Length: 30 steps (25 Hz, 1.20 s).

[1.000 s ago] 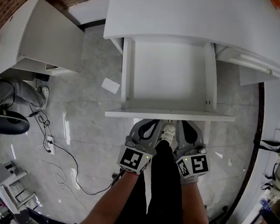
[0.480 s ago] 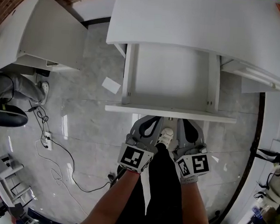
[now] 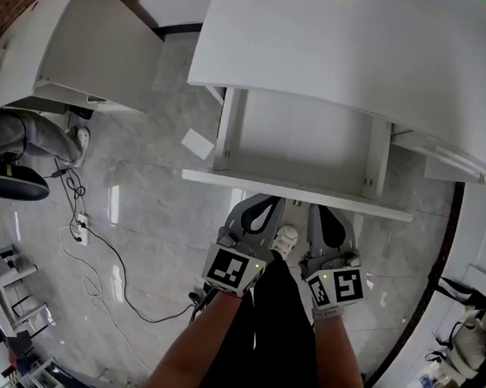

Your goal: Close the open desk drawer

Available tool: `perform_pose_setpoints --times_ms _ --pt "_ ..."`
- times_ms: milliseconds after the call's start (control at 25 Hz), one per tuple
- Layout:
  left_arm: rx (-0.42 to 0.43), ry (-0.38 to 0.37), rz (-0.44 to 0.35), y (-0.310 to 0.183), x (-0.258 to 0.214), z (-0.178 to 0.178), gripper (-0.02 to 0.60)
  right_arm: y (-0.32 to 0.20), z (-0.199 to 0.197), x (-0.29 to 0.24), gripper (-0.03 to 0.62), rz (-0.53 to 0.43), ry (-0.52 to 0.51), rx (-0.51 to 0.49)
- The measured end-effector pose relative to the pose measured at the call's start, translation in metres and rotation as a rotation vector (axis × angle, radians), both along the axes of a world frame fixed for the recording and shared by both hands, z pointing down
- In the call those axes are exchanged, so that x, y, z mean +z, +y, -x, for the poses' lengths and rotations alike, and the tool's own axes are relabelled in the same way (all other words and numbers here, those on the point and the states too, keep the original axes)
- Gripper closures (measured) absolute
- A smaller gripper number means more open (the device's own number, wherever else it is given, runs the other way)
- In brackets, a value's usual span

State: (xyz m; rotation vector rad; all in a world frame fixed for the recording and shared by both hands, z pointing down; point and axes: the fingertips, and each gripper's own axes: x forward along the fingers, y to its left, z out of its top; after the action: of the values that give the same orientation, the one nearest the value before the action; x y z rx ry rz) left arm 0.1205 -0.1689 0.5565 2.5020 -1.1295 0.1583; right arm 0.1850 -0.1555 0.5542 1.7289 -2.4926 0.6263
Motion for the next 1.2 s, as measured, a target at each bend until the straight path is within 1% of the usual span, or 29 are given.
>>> perform_pose_setpoints --times_ms 160,320,680,960,1200 --pt "-0.048 0.042 0.000 -0.009 0.000 -0.001 0.580 -0.008 0.003 0.004 0.595 0.004 0.009 -0.039" --pt "-0.076 0.044 0.000 -0.018 -0.002 -0.002 0.580 -0.017 0.003 0.006 0.595 0.004 0.001 -0.057" --pt "-0.086 0.045 -0.009 -0.031 -0.005 -0.003 0.580 -0.030 0.003 0.005 0.595 -0.001 -0.004 -0.053" --pt "-0.093 0.086 0.000 -0.045 -0.005 -0.003 0.580 -0.044 0.003 0.006 0.595 0.002 -0.022 -0.026" --pt "-0.076 0.073 0.000 -0.057 -0.004 -0.009 0.580 -0.056 -0.003 0.005 0.595 0.010 -0.013 -0.001"
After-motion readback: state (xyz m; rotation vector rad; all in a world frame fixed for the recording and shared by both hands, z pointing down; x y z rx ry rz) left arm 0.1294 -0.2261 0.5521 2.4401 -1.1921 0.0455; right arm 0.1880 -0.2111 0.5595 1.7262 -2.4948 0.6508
